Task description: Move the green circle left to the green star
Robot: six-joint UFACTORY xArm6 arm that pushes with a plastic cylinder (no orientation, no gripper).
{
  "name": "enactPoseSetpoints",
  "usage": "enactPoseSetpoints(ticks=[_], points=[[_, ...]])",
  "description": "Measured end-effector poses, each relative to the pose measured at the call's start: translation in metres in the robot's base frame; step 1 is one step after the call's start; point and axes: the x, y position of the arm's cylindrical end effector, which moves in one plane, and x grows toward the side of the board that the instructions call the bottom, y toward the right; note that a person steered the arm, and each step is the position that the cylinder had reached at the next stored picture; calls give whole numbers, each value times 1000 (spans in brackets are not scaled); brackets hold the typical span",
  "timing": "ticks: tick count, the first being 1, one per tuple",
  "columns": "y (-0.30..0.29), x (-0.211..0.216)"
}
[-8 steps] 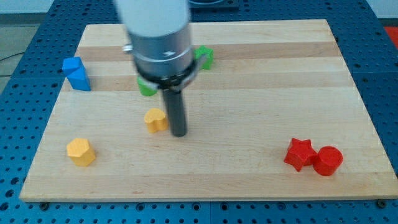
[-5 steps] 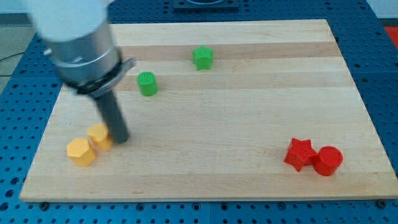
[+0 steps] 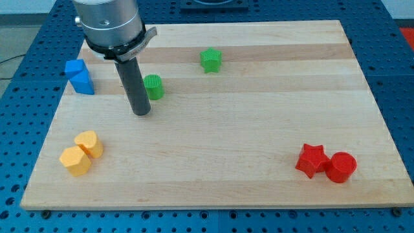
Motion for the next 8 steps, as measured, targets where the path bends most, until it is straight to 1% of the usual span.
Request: enactPoseSetpoints(ticks=[1,2,3,4,5,6,7,8], points=[[-13,0],[-36,-29],[-37,-57],[-11,-67],[9,-54],[3,-24],[35,-27],[40,-94]])
